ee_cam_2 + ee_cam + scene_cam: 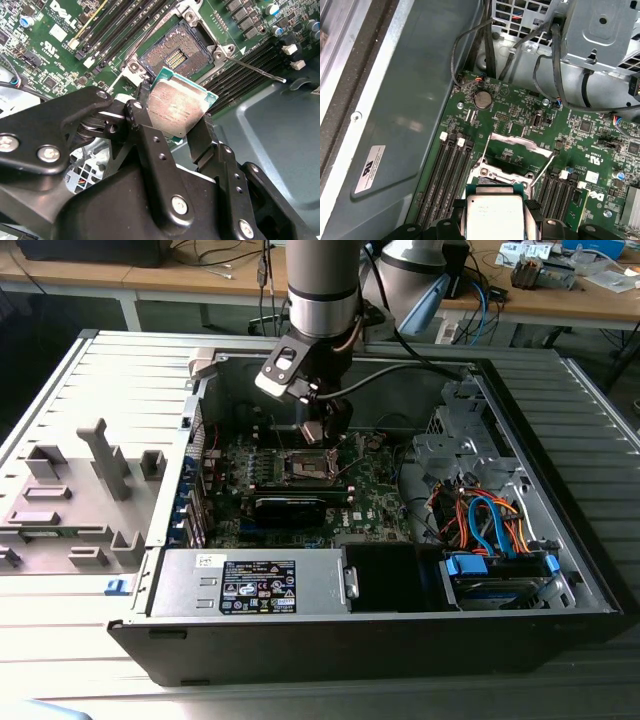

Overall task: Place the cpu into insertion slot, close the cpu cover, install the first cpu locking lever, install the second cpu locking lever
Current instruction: 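Place the cpu into insertion slot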

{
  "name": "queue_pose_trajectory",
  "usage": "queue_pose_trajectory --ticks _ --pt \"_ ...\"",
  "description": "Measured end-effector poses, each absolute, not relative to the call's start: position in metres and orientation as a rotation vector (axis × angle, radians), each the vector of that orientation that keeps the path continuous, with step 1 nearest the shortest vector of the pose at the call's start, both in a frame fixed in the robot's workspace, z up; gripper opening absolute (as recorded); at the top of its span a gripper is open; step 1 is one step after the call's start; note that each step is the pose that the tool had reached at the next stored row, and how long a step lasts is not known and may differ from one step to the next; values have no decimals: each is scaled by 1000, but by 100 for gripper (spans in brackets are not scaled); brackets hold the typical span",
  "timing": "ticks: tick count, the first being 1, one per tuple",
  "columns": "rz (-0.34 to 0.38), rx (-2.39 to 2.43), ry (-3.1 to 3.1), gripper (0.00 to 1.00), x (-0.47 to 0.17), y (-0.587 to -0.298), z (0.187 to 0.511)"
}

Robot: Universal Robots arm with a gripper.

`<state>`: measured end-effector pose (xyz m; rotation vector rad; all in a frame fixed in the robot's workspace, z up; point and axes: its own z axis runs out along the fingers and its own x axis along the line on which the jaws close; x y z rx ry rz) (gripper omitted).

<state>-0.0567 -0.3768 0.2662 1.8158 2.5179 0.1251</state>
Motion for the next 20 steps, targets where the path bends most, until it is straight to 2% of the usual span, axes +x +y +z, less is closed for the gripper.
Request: queue_pose_trajectory --ticks 20 --pt "124 1878 2470 55 -57 -377 266"
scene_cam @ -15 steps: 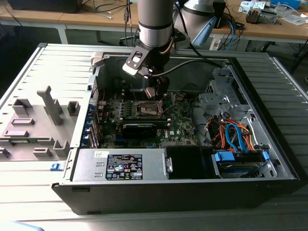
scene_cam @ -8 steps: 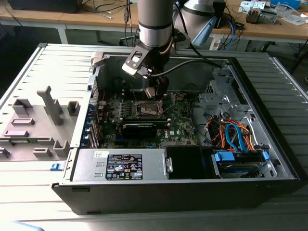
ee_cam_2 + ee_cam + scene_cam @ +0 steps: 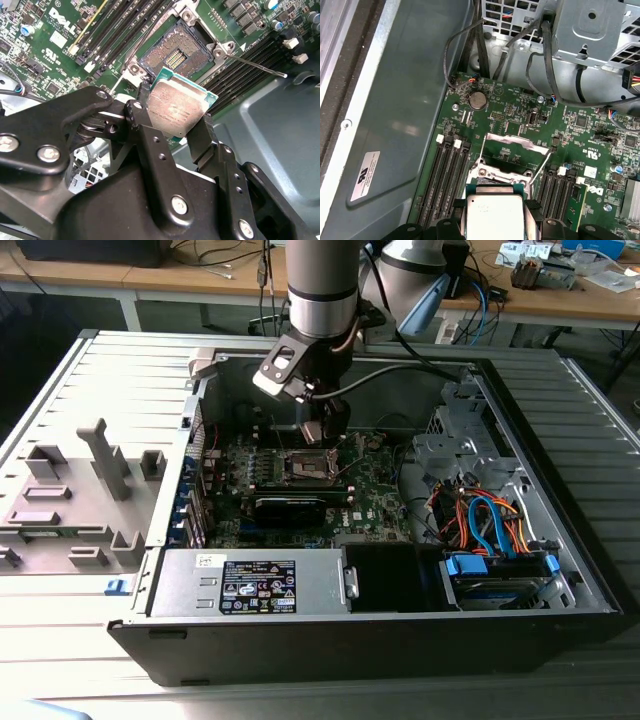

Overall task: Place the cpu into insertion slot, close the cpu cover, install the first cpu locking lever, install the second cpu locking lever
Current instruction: 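Place the cpu into insertion slot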

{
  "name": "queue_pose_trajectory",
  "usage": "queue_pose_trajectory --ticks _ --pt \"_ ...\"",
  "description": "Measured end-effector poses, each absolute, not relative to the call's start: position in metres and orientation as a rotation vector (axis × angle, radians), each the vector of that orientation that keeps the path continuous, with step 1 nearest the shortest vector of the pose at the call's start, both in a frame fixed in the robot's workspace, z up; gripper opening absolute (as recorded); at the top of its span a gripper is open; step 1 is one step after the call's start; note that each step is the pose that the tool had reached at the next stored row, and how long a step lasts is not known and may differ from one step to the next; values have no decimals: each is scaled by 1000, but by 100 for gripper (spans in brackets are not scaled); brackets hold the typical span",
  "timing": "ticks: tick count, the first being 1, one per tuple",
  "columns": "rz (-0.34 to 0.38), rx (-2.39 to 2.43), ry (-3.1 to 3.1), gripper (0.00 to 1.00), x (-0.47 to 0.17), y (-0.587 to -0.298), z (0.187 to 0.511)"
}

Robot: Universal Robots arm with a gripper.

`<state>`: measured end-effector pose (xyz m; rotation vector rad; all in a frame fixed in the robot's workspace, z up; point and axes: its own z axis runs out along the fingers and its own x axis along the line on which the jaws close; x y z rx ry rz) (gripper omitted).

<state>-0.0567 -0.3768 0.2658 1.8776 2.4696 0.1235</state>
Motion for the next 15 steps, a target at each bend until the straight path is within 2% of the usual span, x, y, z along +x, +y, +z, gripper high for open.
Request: queue_pose_trajectory --ticks 15 --pt "121 1971 2392 55 -57 -377 265"
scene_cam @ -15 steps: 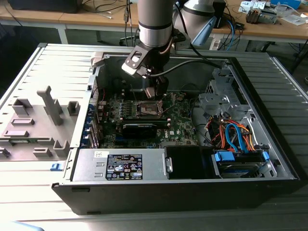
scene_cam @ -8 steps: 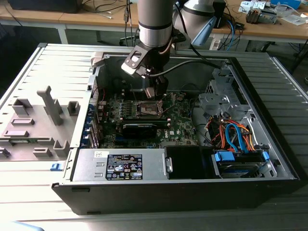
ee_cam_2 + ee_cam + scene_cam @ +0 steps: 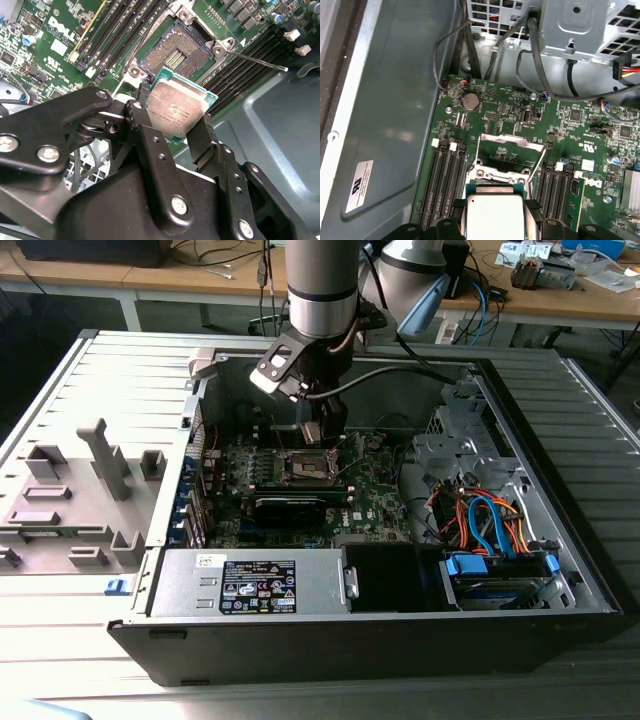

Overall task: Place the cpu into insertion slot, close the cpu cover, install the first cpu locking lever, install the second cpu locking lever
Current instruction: 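Place the cpu into insertion slot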

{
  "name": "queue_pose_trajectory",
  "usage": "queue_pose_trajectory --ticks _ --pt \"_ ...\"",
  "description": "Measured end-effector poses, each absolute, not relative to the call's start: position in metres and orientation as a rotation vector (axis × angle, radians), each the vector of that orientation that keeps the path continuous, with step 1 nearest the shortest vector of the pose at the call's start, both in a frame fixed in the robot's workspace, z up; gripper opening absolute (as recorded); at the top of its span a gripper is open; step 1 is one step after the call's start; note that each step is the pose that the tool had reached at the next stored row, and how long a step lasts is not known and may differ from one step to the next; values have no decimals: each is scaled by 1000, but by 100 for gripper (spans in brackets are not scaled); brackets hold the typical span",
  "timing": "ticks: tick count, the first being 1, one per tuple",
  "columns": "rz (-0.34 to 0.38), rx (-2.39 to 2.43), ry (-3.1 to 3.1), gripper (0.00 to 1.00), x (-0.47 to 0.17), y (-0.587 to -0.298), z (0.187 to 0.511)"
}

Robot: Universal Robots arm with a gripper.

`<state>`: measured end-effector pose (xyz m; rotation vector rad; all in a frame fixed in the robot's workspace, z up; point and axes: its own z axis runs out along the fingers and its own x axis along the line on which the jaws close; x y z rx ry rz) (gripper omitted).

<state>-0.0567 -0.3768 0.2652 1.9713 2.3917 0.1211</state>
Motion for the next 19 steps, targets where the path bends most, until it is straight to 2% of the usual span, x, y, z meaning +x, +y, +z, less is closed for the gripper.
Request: queue_pose_trajectory --ticks 19 --pt "117 2111 2263 55 -57 -377 263"
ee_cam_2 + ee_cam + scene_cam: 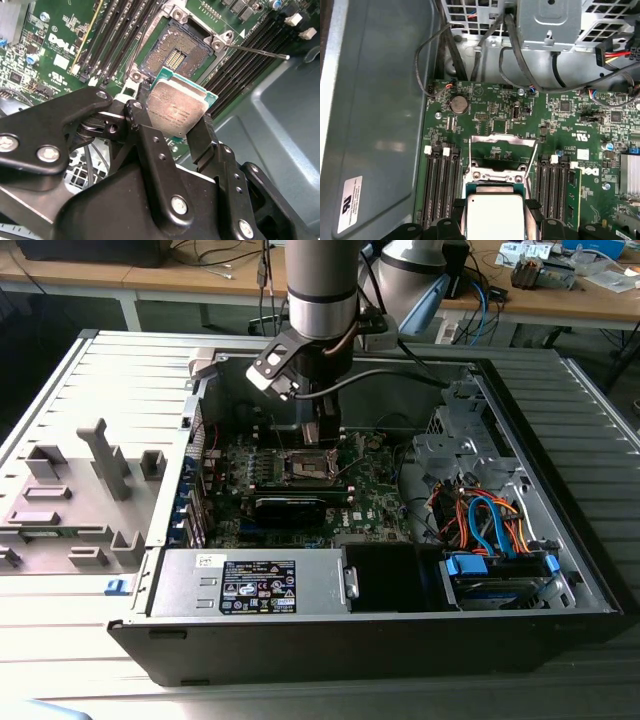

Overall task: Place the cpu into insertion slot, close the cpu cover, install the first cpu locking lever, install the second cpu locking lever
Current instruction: 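Place the cpu into insertion slot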

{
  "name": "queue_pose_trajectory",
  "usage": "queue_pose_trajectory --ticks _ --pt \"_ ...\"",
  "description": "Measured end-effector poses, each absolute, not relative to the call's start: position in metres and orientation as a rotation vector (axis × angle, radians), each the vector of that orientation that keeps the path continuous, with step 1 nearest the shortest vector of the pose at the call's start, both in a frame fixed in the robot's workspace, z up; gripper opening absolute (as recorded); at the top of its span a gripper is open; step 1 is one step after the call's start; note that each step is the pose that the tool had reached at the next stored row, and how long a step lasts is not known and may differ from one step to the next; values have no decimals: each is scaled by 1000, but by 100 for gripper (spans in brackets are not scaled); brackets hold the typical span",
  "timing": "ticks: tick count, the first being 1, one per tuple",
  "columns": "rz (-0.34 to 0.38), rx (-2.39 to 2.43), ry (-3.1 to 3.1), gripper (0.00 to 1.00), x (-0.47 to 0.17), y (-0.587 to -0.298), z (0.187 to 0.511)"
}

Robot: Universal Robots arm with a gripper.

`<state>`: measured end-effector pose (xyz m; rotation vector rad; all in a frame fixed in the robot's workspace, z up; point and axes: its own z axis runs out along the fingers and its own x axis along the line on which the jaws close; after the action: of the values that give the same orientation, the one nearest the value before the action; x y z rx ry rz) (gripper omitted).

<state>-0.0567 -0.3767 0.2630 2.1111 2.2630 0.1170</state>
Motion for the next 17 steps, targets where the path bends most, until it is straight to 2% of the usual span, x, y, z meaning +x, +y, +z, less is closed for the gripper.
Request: queue_pose_trajectory --ticks 17 --pt "116 2127 2247 55 -58 -377 255"
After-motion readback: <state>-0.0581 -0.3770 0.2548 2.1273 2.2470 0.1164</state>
